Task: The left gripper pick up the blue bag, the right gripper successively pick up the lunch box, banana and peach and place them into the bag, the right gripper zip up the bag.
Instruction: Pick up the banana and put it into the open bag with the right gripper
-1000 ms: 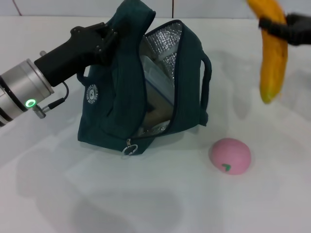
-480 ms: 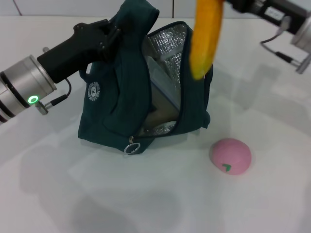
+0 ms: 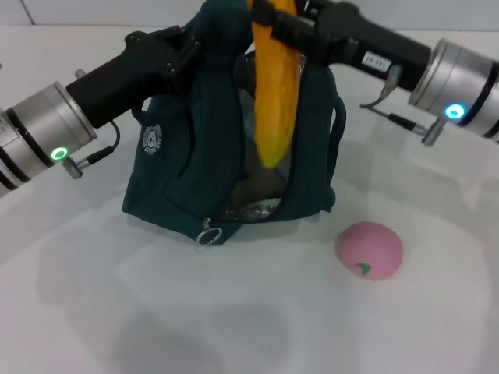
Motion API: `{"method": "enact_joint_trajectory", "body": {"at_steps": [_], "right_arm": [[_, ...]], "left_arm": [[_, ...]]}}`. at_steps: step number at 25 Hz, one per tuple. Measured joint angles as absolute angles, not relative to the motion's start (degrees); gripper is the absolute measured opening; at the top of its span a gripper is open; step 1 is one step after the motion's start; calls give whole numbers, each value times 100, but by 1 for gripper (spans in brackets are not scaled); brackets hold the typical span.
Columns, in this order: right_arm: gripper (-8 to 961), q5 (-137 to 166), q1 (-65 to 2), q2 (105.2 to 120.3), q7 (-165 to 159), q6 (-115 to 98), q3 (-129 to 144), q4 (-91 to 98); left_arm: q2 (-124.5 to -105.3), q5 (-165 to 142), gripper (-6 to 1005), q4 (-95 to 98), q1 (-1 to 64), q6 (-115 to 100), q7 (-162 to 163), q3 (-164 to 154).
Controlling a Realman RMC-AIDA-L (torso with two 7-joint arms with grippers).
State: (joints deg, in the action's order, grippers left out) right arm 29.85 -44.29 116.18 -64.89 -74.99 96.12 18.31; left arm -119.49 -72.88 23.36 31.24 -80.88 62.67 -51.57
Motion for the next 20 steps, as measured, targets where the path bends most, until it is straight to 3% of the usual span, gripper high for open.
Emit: {"method": "enact_joint_trajectory", "body": {"at_steps": [15, 20], "right_arm": [[489, 1983, -4279, 11618, -5932, -6601, 10738, 2085], [672, 1993, -4066, 11575, -5714, -6896, 10645, 2351]], "left_arm": [[-11936, -7310, 46, 2351, 3141, -8075, 6258, -5158], [-11924, -7313, 47, 2389, 3081, -8076, 6277, -5145]]}}
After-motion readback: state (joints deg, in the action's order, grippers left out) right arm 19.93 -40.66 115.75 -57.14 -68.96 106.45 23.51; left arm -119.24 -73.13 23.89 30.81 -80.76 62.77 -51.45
